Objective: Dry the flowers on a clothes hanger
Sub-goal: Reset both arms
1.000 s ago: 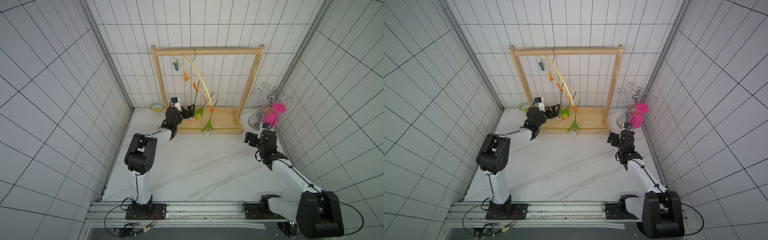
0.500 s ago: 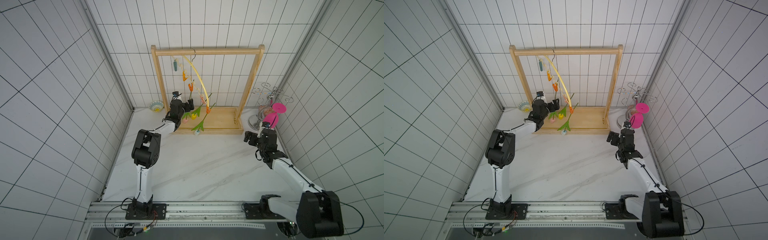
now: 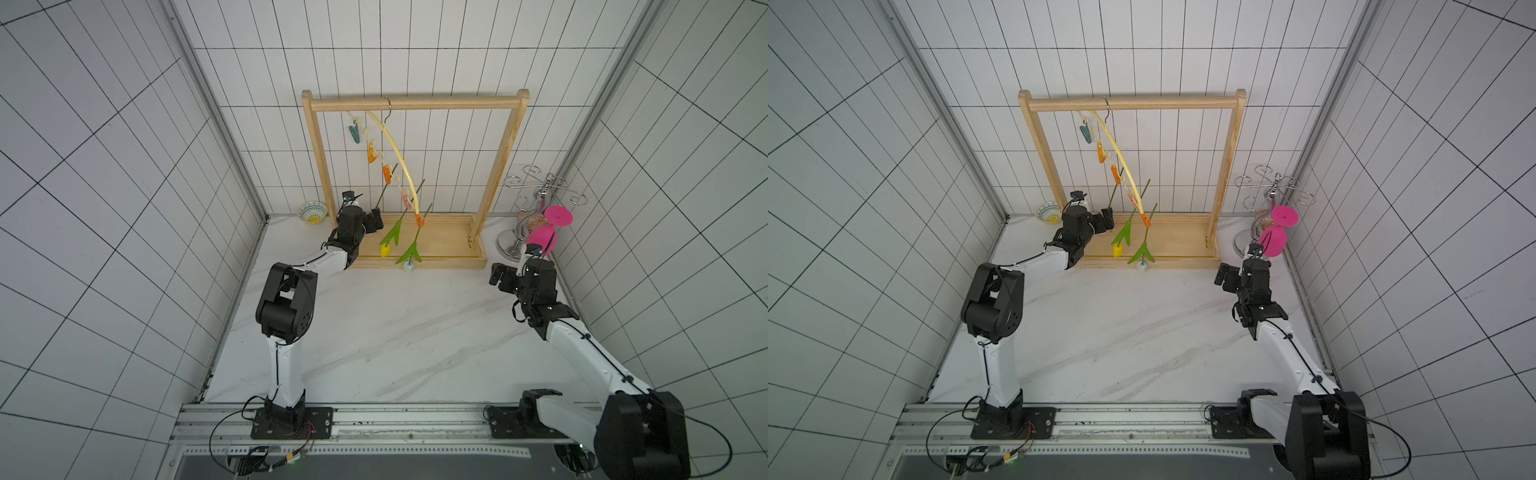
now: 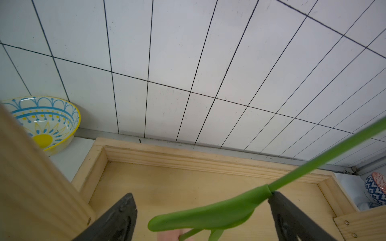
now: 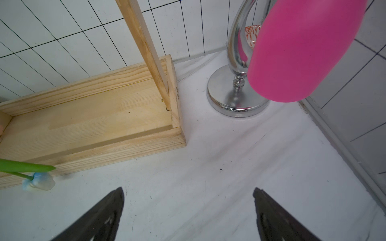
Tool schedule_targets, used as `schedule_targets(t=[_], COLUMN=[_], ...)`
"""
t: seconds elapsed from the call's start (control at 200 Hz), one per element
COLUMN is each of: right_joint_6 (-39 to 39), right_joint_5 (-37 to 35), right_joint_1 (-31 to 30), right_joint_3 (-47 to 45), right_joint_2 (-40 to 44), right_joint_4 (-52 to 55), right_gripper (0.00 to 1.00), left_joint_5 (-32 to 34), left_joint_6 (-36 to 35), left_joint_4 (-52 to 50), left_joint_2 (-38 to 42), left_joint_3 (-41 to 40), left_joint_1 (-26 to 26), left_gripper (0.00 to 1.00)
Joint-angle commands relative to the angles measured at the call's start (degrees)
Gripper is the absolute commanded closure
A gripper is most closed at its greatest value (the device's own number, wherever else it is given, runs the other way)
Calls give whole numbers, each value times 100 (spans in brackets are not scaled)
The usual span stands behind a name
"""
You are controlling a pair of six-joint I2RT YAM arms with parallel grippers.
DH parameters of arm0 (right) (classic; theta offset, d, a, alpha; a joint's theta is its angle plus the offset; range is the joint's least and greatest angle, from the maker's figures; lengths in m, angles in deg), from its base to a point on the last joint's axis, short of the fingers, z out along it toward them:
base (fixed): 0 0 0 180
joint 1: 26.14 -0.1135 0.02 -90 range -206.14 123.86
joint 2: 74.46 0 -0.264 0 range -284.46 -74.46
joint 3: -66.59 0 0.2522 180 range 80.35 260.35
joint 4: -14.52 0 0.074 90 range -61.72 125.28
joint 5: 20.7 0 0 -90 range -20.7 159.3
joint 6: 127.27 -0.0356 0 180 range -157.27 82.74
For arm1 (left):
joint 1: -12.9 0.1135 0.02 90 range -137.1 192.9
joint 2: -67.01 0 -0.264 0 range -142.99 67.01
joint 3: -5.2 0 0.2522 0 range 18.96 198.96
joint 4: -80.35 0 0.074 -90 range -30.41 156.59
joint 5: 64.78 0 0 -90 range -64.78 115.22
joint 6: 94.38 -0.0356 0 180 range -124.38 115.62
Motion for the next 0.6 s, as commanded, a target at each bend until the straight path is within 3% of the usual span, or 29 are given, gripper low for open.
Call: schedule_targets(t=[0.0, 0.17, 0.31, 0.365, 0.46, 0.53, 0.595], right_joint_6=[715, 1336, 1227, 1239, 1201, 1201, 1217], right_joint_5=[-683, -835, -430, -398, -599, -726, -778], right_joint_1=[-22, 272, 585, 634, 665, 676, 685], right_joint_3=[-216, -789, -1128, -1246, -1552, -1692, -1768], right_joint_2=[148, 138, -128, -347, -872, -1252, -1546], right_joint_4=[-373, -1334, -2140, -2542, -3571, -4122, -4540], right_gripper=[1, 1, 1, 1, 1, 1, 1], left_joint_5=[-26, -114, 637, 1127, 1130, 1258, 1397], left_joint_6=[-64, -561, -1048, -1211, -1842, -2053, -2045], left_joint_4=[96, -769, -1664, -1120, 902, 2175, 2429], left_joint_2=[940, 2486, 3733, 4187, 4762, 4764, 4547], left_joint_3=[-782, -2090, -2857, -3471, -4944, -5685, -5874], left_joint_1=[-11, -11, 62, 167, 410, 626, 840], left_gripper=[1, 1, 1, 1, 1, 1, 1])
